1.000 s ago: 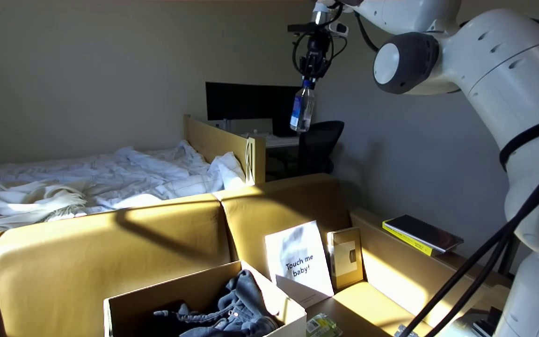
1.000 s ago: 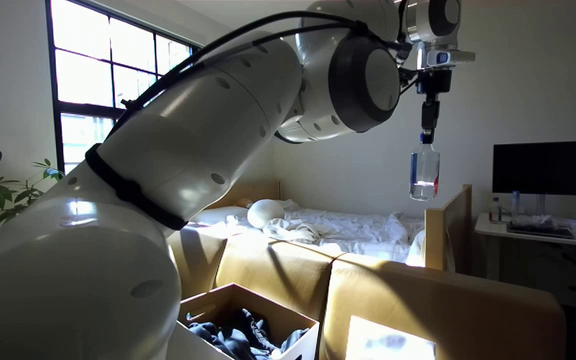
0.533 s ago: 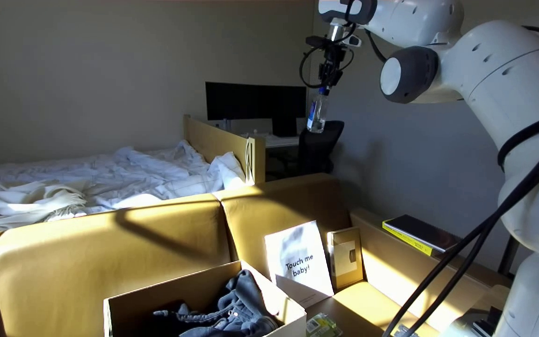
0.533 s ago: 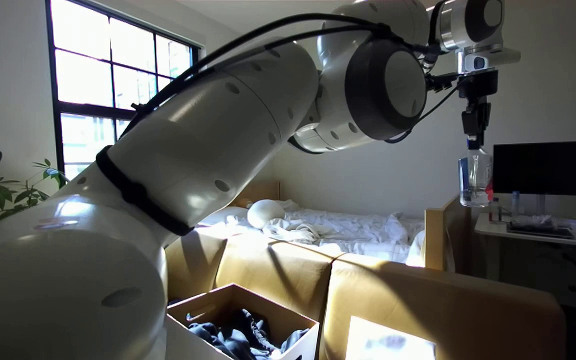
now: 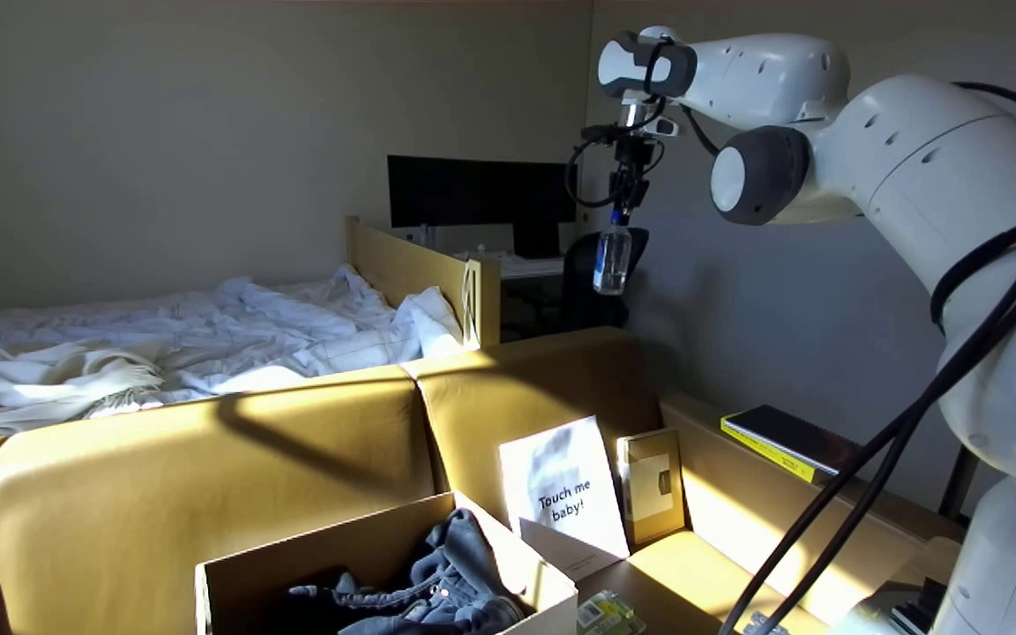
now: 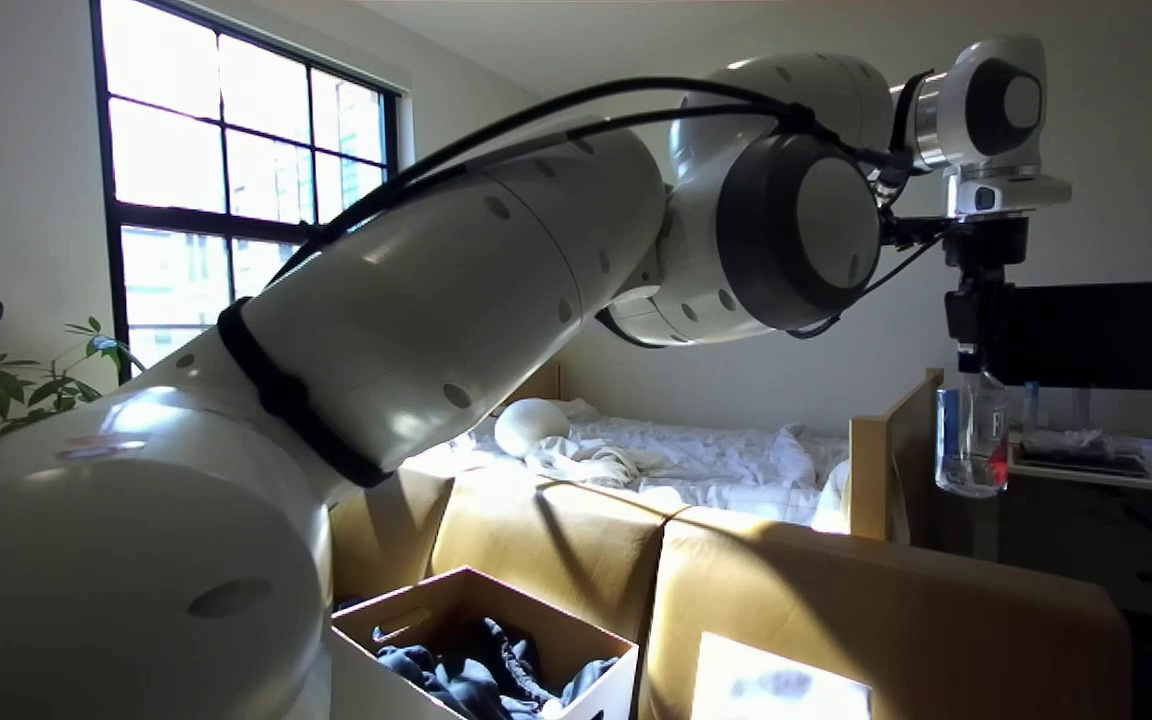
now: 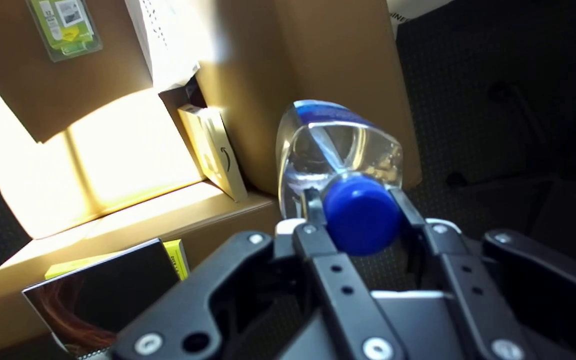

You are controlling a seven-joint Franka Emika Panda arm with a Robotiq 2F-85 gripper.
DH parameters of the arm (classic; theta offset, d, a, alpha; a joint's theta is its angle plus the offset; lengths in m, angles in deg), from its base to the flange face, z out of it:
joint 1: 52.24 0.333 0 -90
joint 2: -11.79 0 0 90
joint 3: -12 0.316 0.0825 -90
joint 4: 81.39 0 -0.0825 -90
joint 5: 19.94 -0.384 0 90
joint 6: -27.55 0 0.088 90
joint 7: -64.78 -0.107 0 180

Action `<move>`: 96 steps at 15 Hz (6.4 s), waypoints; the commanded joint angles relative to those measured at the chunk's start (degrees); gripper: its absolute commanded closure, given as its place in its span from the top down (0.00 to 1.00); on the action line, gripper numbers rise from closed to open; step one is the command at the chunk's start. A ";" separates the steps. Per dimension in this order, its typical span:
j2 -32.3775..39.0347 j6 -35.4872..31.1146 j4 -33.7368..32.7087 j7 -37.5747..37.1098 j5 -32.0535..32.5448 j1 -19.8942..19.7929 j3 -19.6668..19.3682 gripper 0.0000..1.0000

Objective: Remove the bottle out of the box

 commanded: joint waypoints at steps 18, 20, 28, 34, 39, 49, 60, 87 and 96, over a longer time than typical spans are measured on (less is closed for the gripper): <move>4.55 -3.36 1.45 -7.85 -1.25 -0.12 1.41 0.11; 4.08 -4.33 1.87 -8.95 -1.27 -0.15 1.46 0.11; 4.31 -8.20 2.41 -12.43 -2.41 -0.46 2.13 0.11; 8.16 -2.55 -2.68 -16.13 -1.63 -0.86 2.90 0.11; 5.79 -5.12 2.91 -18.58 -2.41 -0.52 2.48 0.11; 4.82 -5.33 2.52 -23.99 -3.82 -2.97 3.20 0.11; 4.24 -6.07 3.19 -38.70 -3.79 -16.14 1.16 0.11; 22.38 -10.63 -4.12 -50.50 3.90 -13.22 -2.21 0.11; 20.09 -15.94 2.31 -49.94 3.77 -12.05 -3.45 0.11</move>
